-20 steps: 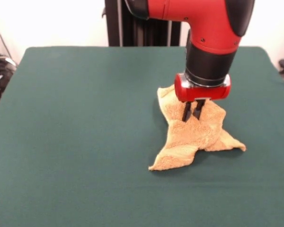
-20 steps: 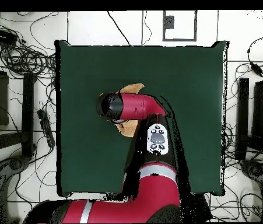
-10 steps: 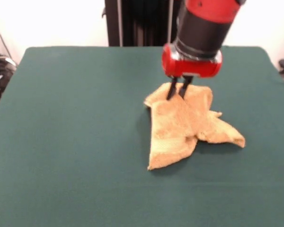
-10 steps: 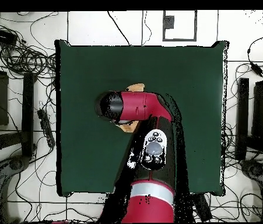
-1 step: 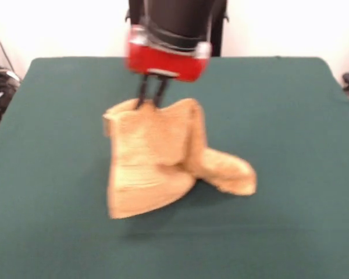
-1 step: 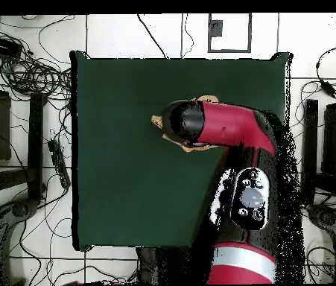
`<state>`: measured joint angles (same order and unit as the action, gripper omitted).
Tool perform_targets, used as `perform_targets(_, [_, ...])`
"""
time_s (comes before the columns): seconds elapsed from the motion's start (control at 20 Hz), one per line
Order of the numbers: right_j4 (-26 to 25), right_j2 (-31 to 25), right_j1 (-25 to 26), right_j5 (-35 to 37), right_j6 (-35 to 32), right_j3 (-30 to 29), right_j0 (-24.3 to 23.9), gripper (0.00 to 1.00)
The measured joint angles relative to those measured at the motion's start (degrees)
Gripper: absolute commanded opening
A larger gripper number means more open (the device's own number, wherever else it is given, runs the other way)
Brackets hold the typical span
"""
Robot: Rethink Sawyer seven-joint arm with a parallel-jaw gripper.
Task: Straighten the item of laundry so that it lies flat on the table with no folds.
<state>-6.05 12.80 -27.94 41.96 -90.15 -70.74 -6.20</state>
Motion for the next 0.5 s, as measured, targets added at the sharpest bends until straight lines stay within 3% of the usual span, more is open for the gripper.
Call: perform_targets(0.5, [-2.48, -2.08, 5.31, -0.16, 0.00, 5.17, -12.55, 0.00])
